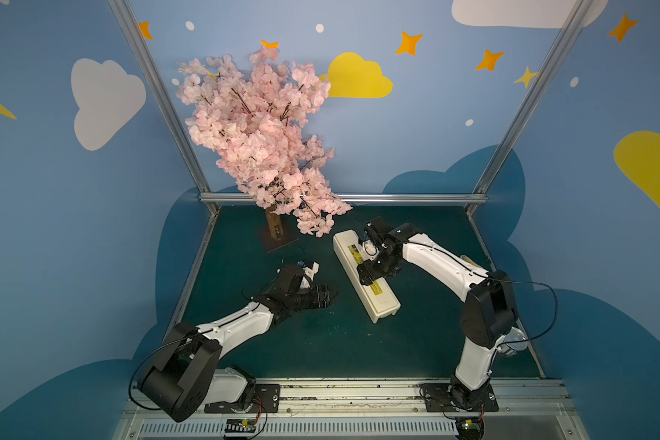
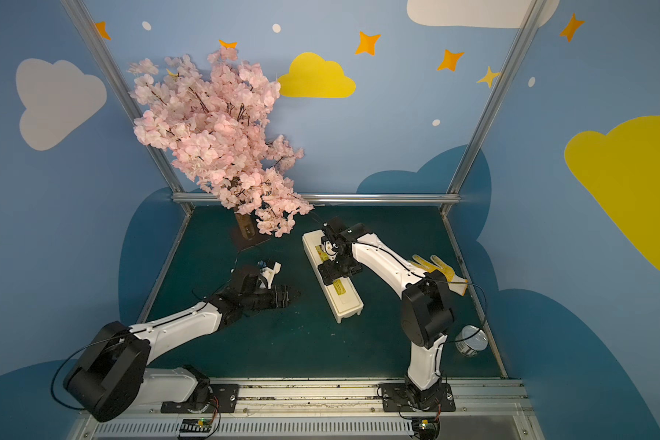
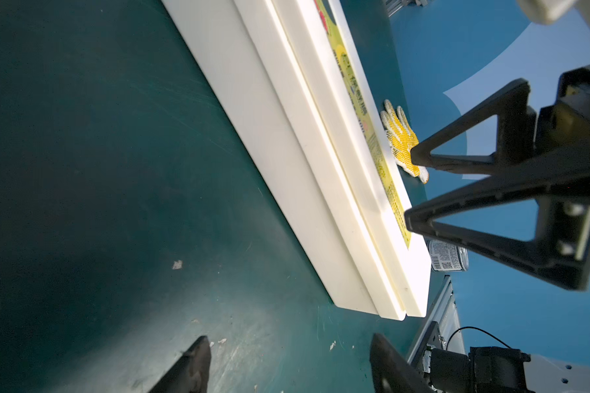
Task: Put plastic wrap rolls into dispensers
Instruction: Move the plastic wrap cutting box to the center of the board.
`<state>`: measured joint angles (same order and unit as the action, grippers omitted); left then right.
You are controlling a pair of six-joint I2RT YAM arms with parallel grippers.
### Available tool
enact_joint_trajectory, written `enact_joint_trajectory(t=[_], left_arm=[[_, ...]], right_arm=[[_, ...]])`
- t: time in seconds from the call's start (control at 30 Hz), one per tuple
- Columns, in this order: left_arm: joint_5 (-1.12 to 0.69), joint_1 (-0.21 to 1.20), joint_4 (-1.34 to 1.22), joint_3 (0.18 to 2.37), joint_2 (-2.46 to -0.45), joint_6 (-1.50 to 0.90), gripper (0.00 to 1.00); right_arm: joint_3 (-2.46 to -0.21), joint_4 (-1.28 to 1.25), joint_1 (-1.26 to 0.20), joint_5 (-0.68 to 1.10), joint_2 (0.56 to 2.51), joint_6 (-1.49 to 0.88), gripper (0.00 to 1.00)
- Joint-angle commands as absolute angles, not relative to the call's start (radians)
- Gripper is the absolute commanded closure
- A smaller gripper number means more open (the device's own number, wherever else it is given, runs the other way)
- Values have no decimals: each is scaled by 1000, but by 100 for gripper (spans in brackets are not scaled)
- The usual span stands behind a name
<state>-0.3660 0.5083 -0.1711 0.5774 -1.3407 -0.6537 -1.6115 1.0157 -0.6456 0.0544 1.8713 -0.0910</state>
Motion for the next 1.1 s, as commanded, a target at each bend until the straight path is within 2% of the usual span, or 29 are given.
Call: enact_joint_trajectory(t=[0.0,0.37,0.63,1.07], left_arm=[[-375,502,-133,609,-1342,-624,26],[-374,497,-126,614,-1348,-612,26],[-365,478,-146,616,-1380,-603,26],[-412,429,-265,674,-1499,-614,27]], right_arm=[[-1655,1030,-644,33,1911,-60,11],[-1690,1023,-635,37,2049,-62,10],[-1567,991,-647,81,2002,-94,19],[-1365,1000,-724,83,1845,-196,22]])
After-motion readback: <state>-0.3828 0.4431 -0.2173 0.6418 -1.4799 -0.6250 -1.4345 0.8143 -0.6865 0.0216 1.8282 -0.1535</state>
